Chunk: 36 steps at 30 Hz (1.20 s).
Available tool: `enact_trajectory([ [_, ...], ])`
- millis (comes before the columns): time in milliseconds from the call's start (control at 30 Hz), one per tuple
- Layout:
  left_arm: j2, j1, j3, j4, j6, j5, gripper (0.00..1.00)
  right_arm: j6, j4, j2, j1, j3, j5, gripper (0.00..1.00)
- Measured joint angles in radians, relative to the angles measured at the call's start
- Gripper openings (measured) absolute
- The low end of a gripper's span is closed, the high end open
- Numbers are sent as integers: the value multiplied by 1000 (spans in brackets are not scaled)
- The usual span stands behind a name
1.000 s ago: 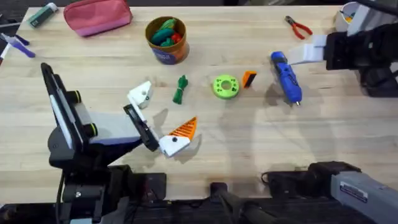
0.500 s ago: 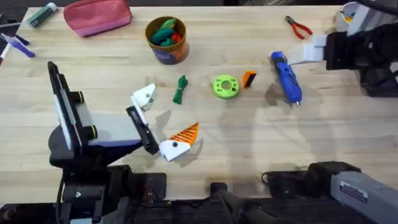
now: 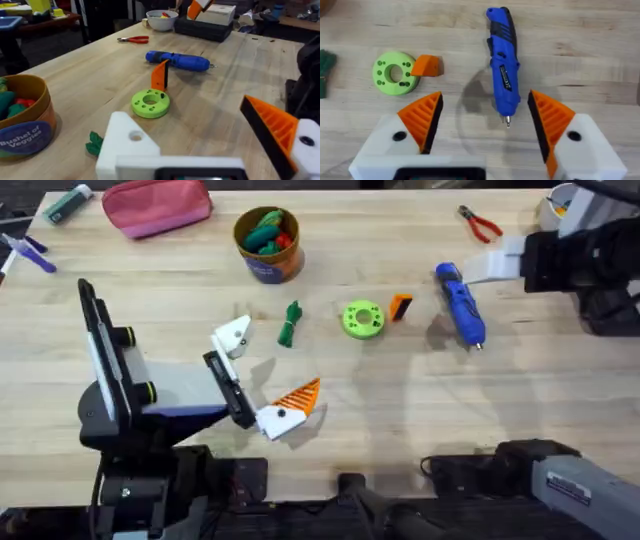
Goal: Pick up the gripper from the table and insert it into the empty holder that is missing its gripper. Then pick up a screw, insert it into the mounting hole, and use the screwdriver to tighten it. Finally, clean up the table by picking up the vegetable and placing it into the bucket.
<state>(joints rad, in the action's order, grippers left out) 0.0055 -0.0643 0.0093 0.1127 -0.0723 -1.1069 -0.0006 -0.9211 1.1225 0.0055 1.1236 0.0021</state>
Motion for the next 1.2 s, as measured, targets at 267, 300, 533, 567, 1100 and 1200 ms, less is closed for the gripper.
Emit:
enact_trajectory([
  [267,0,0,0,0,0,0,985,0,0,0,0,0,0,992],
  [300,0,0,0,0,0,0,985,0,0,0,0,0,0,992],
  [533,0,0,0,0,0,0,985,0,0,0,0,0,0,992],
  [567,0,0,0,0,0,0,985,0,0,0,0,0,0,992],
  [1100,0,0,0,0,0,0,985,47,14,0,0,0,0,993],
  [1200,0,0,0,0,0,0,985,96,-17,0,12,0,0,994],
])
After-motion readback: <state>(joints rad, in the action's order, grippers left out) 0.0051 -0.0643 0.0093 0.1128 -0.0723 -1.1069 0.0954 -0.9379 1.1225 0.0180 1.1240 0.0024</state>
